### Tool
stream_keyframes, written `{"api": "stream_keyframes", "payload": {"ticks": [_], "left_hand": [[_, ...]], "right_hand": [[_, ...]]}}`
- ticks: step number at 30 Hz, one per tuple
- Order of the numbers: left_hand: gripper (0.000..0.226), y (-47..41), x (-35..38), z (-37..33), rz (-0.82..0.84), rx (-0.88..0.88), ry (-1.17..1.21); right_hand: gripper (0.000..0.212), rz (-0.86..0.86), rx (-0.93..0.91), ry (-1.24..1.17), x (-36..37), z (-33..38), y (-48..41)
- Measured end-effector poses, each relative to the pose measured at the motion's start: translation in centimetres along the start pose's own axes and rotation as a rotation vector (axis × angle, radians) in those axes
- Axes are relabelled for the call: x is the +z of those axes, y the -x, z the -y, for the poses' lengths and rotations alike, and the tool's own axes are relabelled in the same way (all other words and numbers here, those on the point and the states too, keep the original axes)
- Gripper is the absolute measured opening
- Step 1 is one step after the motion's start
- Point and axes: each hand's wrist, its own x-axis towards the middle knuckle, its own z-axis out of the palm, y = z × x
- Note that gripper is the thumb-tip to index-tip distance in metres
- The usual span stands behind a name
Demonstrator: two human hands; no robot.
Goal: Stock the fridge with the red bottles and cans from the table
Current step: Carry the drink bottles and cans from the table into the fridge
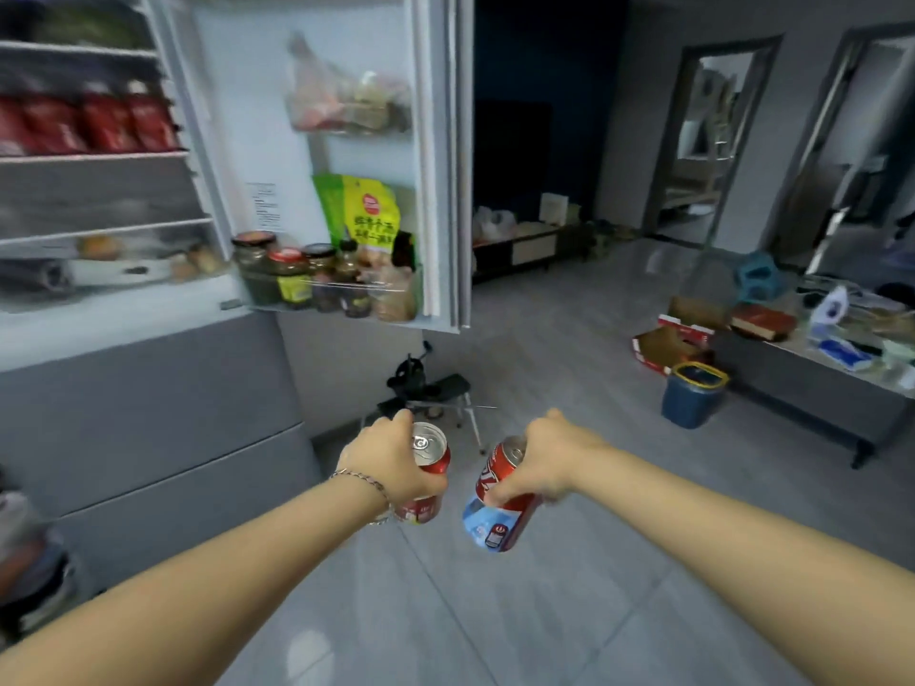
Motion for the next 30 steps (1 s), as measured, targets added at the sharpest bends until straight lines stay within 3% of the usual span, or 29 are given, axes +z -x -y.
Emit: {"api": "stream_keyframes", "payload": {"ticks": [4,13,19,24,30], "left_hand": [[0.043,-3.6,-4.1,7.2,-0.1,-0.148,0.0],[0.053,-13.4,-13.6,20.4,-0.239,-0.473,0.035],[0.053,-17.7,-20.5,28.2,-0.413,-0.613,0.082],[0.069,-20.9,-26.4,35.4,-0.642,-0.608,0.15],[0.067,-25.5,-34.7,44.3,-0.855,-0.442,0.183]], "right_hand": [[0.073,0.015,-0.134,0.025,-1.0,8.6,-7.0],[0.097,0.064,-0.482,0.106,-5.1,26.7,-20.9],[0.072,0.105,-0.663,0.068,-8.8,39.1,-26.4],[0.064,-0.013,-0.799,0.143,-11.4,48.9,-30.0],[0.058,-0.097,-0.789,0.046,-16.0,61.3,-33.8]]}}
